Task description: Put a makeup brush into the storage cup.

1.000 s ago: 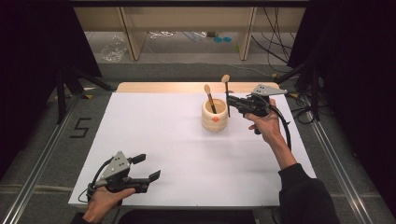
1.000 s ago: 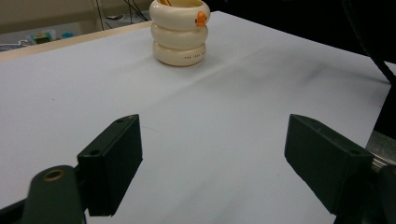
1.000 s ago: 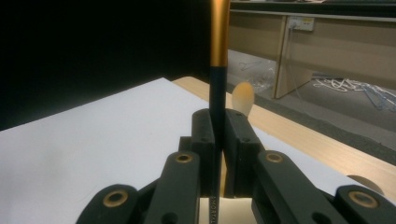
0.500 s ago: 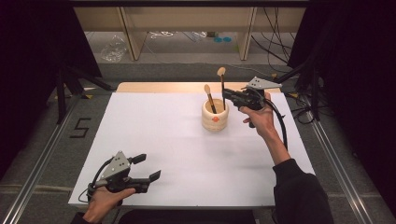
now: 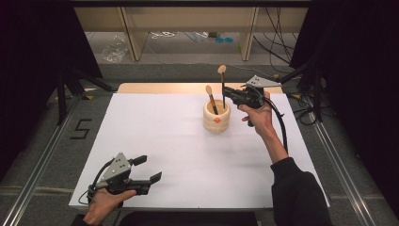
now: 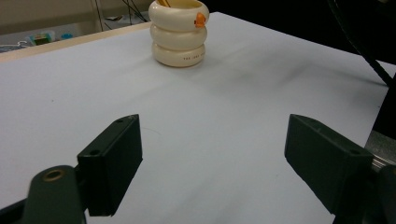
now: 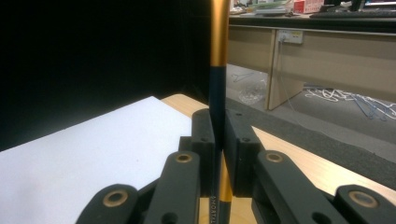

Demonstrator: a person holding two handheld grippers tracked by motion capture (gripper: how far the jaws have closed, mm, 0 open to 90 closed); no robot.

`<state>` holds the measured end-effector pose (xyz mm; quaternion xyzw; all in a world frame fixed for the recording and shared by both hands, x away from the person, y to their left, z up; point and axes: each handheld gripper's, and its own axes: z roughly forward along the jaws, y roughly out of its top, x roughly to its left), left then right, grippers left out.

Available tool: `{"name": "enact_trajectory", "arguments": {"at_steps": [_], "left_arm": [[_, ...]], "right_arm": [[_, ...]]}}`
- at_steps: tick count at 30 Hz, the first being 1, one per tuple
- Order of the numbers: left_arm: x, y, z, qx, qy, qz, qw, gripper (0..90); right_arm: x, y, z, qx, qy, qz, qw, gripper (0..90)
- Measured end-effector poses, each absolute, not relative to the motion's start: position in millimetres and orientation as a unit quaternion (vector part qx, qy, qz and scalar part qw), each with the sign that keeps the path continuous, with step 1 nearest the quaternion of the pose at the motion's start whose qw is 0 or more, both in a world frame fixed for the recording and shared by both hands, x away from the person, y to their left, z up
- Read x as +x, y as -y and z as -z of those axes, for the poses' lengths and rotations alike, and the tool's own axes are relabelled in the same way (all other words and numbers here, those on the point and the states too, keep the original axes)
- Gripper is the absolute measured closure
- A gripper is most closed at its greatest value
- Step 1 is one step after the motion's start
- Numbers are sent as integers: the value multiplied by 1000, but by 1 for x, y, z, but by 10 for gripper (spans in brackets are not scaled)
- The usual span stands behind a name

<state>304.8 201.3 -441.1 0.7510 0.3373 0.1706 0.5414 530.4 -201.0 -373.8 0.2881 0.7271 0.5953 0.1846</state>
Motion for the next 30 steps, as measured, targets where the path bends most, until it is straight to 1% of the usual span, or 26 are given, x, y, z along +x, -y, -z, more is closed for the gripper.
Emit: {"name": "enact_trajectory", "arguments": {"at_steps": [6,7,9,11,12,14,17,19,22,23,24,25,30], "left_arm": [[304,-202,440,752,-339,-173,538,187],[304,-202,440,752,-339,-173,538,187],[305,-201,441,751,-338,-170,541,187],[304,-202,440,753,-339,-173,537,187],[305,-203,440,755,-335,-175,536,187],[304,-202,440,754,-339,-173,536,187],[304,-202,440,753,-339,-174,536,187],[304,-202,440,753,-339,-173,536,187],[304,-202,440,754,-339,-174,535,187],[304,-202,440,752,-340,-174,537,187],[304,-202,440,753,-340,-174,536,187],[304,-202,440,753,-340,-174,536,187],[304,-202,440,752,-339,-173,538,187]], "right_arm": [[535,199,380,291,-725,-594,195,835],[535,198,381,292,-726,-594,187,834],[536,197,382,295,-727,-592,186,834],[538,198,384,293,-724,-592,197,834],[538,197,384,299,-725,-591,188,834],[540,198,386,296,-723,-593,197,834],[540,196,389,310,-725,-588,181,834],[543,196,392,300,-724,-591,189,834],[543,194,393,305,-727,-587,187,834],[544,194,393,298,-728,-585,196,834],[543,193,394,306,-729,-584,182,834],[544,192,396,301,-729,-585,190,834],[546,188,402,302,-732,-581,185,834]]}}
